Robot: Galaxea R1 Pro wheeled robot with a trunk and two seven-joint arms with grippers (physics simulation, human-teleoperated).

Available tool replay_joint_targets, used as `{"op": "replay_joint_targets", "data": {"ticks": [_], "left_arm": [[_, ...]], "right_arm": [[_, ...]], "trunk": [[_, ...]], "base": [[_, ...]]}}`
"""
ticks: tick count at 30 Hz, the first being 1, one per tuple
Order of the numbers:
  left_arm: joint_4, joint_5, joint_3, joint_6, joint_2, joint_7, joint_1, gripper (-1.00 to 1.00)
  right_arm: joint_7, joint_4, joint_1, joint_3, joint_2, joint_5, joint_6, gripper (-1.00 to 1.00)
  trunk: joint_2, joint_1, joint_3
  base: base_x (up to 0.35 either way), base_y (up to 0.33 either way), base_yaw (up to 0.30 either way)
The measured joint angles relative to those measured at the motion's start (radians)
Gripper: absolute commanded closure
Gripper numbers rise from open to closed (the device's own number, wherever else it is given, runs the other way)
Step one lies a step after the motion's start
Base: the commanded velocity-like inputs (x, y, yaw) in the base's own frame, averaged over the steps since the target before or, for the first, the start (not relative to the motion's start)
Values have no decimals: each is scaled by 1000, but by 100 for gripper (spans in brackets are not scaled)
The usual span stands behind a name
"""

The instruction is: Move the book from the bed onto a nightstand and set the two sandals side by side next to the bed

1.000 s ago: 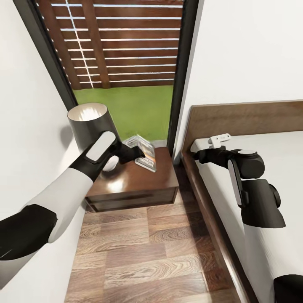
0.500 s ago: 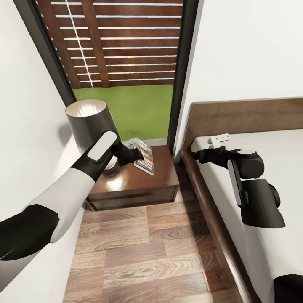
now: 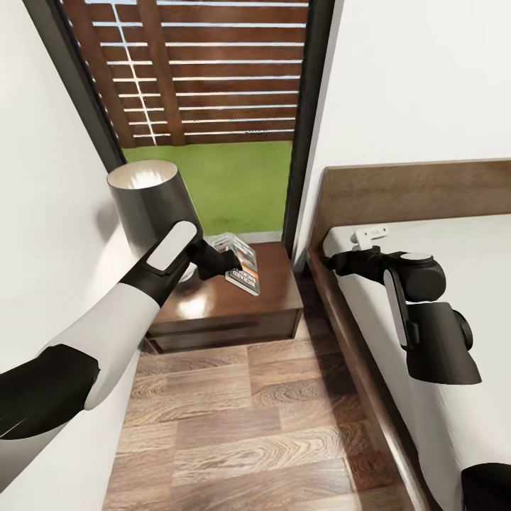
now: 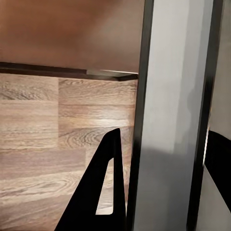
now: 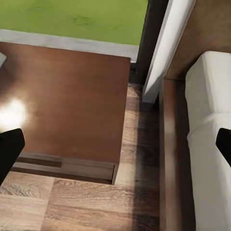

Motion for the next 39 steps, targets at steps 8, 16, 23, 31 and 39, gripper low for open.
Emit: {"op": "replay_joint_targets", "data": {"ticks": [8,16,23,31,39], "left_arm": [[0,-1,0,1,0,1,0,100],[4,0,-1,1,0,1,0,100],[4,0,-1,0,0,4,0,100],[-5,-5,-1,0,0,15,0,100],[-7,-8,-2,0,-4,18,-1,100]], "right_arm": [[1,0,0,0,0,0,0,-100],[1,0,0,1,0,0,0,-100],[1,0,-1,2,0,-1,0,-100],[1,0,0,4,1,-2,0,-100],[1,0,1,3,1,-2,0,-100]], "trunk": [[-56,31,-25],[-112,61,-50],[-154,84,-69],[-154,84,-69],[-154,84,-71]], "base": [[0,0,0],[0,0,0],[0,0,0],[0,0,0],[0,0,0]]}}
